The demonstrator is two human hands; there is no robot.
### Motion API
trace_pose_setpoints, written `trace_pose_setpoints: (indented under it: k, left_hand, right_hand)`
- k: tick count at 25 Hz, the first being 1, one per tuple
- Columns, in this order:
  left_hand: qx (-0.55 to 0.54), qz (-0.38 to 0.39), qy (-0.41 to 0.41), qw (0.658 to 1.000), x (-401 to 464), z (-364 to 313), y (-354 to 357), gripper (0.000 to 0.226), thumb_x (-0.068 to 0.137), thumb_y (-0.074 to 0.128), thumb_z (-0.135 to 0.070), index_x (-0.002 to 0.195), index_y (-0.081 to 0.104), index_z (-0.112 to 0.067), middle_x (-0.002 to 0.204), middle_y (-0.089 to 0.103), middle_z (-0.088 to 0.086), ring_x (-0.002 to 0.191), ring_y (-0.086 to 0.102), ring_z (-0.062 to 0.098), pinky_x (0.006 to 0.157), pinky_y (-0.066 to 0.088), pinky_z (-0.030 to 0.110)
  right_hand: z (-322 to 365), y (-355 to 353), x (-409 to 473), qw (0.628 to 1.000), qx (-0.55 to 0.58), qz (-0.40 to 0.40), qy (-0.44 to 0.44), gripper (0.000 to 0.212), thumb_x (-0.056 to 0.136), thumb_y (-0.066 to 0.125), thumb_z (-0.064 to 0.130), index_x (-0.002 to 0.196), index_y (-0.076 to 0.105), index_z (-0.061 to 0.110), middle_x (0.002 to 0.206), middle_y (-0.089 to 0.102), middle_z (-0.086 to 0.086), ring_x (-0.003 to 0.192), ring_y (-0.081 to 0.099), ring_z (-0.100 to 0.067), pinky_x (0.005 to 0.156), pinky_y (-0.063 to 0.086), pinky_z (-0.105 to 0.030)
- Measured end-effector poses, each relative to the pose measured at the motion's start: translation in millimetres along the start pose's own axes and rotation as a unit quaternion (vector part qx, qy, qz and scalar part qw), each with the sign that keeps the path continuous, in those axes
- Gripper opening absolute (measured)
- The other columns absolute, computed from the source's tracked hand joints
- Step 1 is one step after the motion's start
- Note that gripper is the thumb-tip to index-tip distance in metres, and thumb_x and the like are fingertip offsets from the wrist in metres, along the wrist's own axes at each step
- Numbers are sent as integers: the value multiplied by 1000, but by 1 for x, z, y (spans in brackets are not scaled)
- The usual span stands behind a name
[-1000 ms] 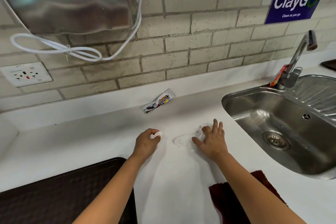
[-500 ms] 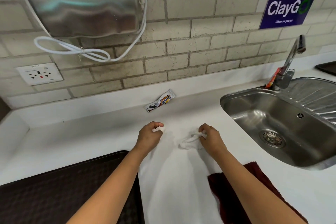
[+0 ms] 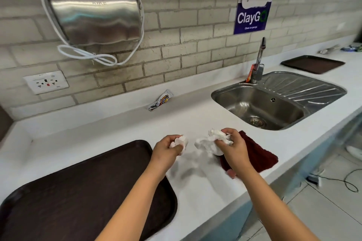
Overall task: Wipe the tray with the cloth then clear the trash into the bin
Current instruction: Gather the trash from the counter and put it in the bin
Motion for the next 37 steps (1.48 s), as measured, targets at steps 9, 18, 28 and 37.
trace_pose_setpoints:
  k: [9,18,28,37]
  left_hand:
    - [-32,60,-37,997,-102,36,27,24,86,55,-3,94,63,-24,101,65,-4,84,60,8,71,50,18]
    - [-3,60,-165,984,-160,121,134,23,86,53,0,99,60,-18,102,62,3,86,58,14,71,48,22]
    - [77,40,-342,936,-192,248,244,34,83,47,6,102,63,-16,100,58,4,77,53,12,59,42,18]
    - [197,111,-323,919,-132,420,271,32,83,51,4,101,54,-23,97,55,0,85,54,17,65,45,20]
  right_hand:
    - [-6,-60,-108,999,19,-2,26,28,81,63,-3,91,57,22,78,54,5,65,49,-9,53,41,-10]
    - [-101,-169,-165,988,13,-46,146,29,78,66,-4,86,57,22,82,57,-4,69,54,-17,52,49,-15]
    - [-270,-257,-215,943,-106,-11,314,31,75,61,-12,83,55,17,78,58,-5,67,51,-17,51,43,-16]
    - [-448,-220,-236,887,-261,81,373,29,74,64,8,101,62,17,87,54,-1,73,56,-16,72,42,-23]
Point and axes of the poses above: each hand's wrist, its own x-axis towards the middle knuckle, its own y-axis out of the palm, z = x × y, the point moved 1 cm from there along x, towards the middle knuckle
